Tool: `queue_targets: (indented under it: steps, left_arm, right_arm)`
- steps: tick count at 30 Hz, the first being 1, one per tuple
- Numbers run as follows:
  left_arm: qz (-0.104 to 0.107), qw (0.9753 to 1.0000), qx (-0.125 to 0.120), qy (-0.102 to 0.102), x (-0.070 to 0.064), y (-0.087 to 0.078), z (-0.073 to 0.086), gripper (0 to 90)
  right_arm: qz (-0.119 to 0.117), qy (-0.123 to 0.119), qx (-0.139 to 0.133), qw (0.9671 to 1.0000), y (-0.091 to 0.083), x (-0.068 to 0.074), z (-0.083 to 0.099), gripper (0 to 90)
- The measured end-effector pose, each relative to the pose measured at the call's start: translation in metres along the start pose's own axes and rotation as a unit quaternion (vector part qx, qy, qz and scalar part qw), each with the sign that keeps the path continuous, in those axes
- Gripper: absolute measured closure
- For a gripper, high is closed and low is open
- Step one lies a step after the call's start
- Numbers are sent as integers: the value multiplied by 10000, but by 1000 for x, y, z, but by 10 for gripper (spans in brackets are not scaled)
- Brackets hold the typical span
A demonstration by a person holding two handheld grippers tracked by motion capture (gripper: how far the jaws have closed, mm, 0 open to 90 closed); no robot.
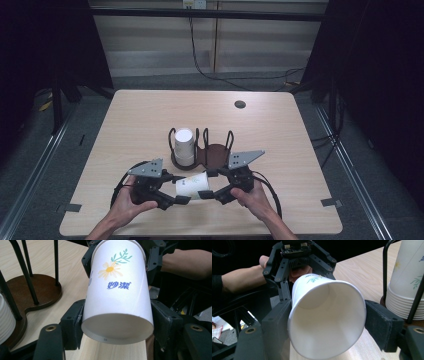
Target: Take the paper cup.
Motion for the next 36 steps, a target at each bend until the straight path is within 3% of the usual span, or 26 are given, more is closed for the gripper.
queue_targets:
  steps: [9,20,25,28,31,34,36]
  left_arm:
    - [-52,10000,41,-60,2,1,1,312]
    - [-206,9991,299,-230,6,2,5,162]
    - [-289,9989,320,-199,6,0,5,162]
    - [-323,9982,469,-177,7,-2,5,161]
    - [-361,9970,682,-15,7,-5,7,162]
    - [-414,9974,573,-138,9,-8,6,161]
    - [-546,9958,721,-164,12,-11,8,161]
  right_arm:
    - [0,-11,-26,10000,-1,1,-1,281]
    - [76,32,15,10000,-2,0,-4,291]
    - [170,63,59,9998,-4,-2,-3,295]
    - [226,59,60,9997,-6,-2,-3,295]
    - [294,86,62,9995,-8,-3,-3,295]
    - [341,124,58,9993,-10,-5,-2,295]
    - [374,159,53,9992,-11,-7,-2,295]
Point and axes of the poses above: each handheld gripper's, and its own axes: y roughly forward along the jaws, z roughly out of its underside, x roughly to its left, the point moved 3 cm from there along y, roughly forward along the jaws, and after that the axes turned 7 degrees about x, right-handed, at the moved point
